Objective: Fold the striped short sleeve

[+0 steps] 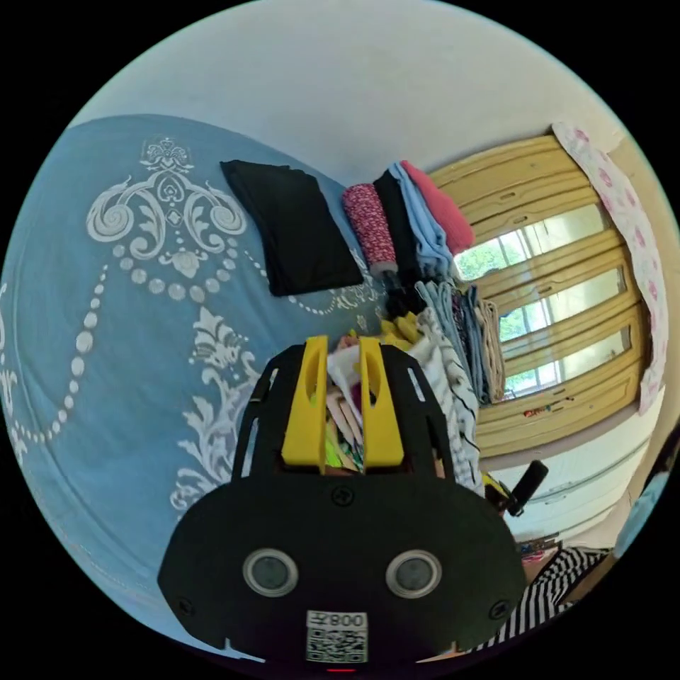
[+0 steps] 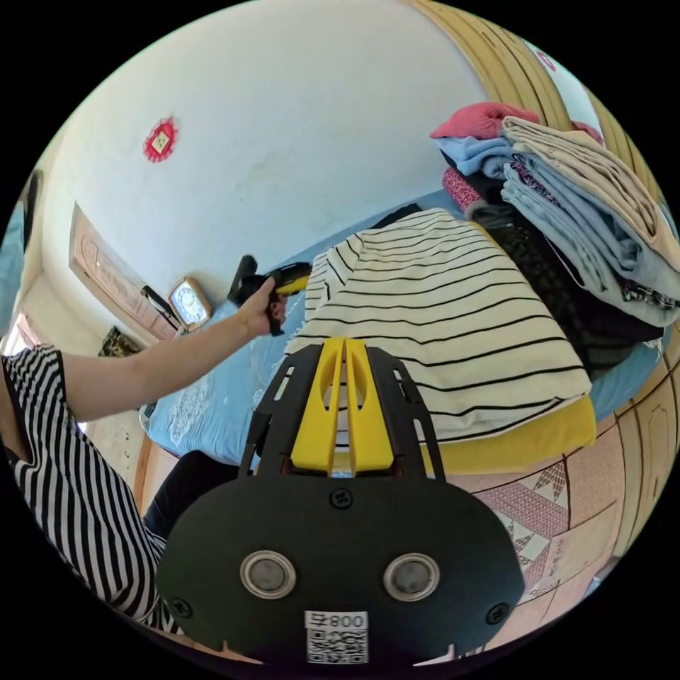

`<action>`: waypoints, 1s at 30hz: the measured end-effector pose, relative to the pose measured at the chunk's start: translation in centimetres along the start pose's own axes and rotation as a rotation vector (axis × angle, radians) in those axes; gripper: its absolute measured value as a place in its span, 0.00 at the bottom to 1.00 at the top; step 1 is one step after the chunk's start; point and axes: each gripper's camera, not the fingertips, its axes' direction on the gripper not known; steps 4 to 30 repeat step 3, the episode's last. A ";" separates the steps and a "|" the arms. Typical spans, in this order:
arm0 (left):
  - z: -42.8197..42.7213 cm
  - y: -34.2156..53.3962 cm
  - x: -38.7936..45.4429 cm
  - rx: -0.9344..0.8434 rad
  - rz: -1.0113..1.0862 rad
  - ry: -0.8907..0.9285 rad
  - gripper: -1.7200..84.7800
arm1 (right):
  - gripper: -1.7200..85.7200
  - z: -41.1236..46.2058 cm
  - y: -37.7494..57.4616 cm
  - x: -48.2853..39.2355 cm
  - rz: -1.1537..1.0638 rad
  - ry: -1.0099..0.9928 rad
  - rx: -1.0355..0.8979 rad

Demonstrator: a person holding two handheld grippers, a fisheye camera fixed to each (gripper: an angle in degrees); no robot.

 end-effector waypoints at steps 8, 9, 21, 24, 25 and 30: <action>0.8 -3.3 -1.4 -0.003 -0.062 -0.059 0.11 | 0.02 1.6 1.0 -1.1 -0.016 0.013 0.010; 0.8 -3.3 -1.4 -0.003 -0.062 -0.059 0.11 | 0.02 1.6 1.0 -1.1 -0.016 0.013 0.010; 0.8 -3.3 -1.4 -0.003 -0.062 -0.059 0.11 | 0.02 1.6 1.0 -1.1 -0.016 0.013 0.010; 0.8 -3.3 -1.4 -0.003 -0.062 -0.059 0.11 | 0.02 1.6 1.0 -1.1 -0.016 0.013 0.010; 0.8 -3.3 -1.4 -0.003 -0.062 -0.059 0.11 | 0.02 1.6 1.0 -1.1 -0.016 0.013 0.010; 0.8 -3.3 -1.4 -0.003 -0.062 -0.059 0.11 | 0.02 1.6 1.0 -1.1 -0.016 0.013 0.010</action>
